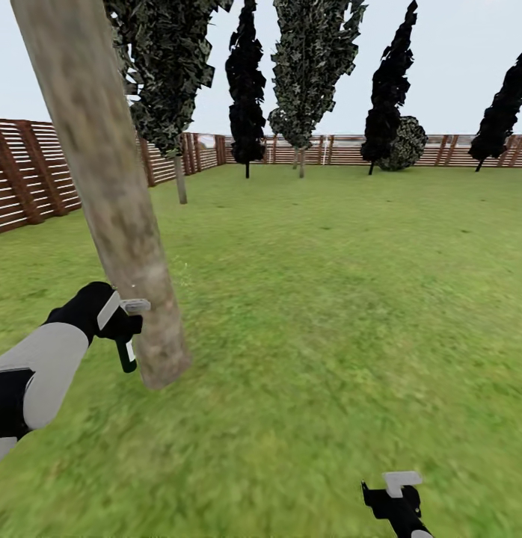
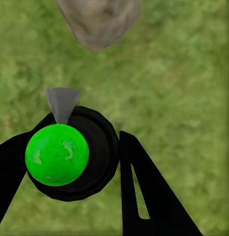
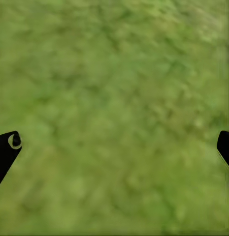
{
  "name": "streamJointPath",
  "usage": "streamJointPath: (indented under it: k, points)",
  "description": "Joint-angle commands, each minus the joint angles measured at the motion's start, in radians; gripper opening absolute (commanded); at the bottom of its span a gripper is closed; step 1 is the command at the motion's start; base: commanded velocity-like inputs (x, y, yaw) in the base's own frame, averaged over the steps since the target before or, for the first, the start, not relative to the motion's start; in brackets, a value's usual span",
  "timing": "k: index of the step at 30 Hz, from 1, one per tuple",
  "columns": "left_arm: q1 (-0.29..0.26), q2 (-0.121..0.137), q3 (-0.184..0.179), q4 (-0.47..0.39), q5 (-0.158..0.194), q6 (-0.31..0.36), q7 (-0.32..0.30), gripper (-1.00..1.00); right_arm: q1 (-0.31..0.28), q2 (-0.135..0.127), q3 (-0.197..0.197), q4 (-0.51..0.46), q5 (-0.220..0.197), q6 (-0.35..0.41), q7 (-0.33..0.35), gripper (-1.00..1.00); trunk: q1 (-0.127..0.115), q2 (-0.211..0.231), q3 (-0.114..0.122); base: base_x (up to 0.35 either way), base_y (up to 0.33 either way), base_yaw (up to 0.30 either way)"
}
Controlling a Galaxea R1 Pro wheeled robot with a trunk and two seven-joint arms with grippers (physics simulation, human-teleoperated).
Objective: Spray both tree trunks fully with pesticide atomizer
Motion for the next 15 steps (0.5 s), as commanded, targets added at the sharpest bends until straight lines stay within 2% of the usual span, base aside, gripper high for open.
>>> streamJointPath:
  k: [1,9,15]
  points:
    - [-0.001,0.000,0.006,-0.001,-0.004,0.004,-0.002,-1.00,-0.001,0.000,-0.005,0.002,0.011,-0.003,-0.005,1.00,0.000,0.000,-0.001,-0.005,-0.276,0.000]
    - [-0.001,0.001,0.006,-0.001,-0.004,0.004,-0.002,-1.00,-0.001,0.001,-0.004,0.002,0.011,-0.003,-0.005,1.00,0.000,0.000,-0.001,0.024,-0.276,0.006]
    - [0.001,0.001,0.006,0.000,-0.004,0.004,-0.003,-1.00,-0.001,0.002,-0.004,0.002,0.011,-0.003,-0.005,1.00,0.000,0.000,-0.001,0.112,-0.270,0.235]
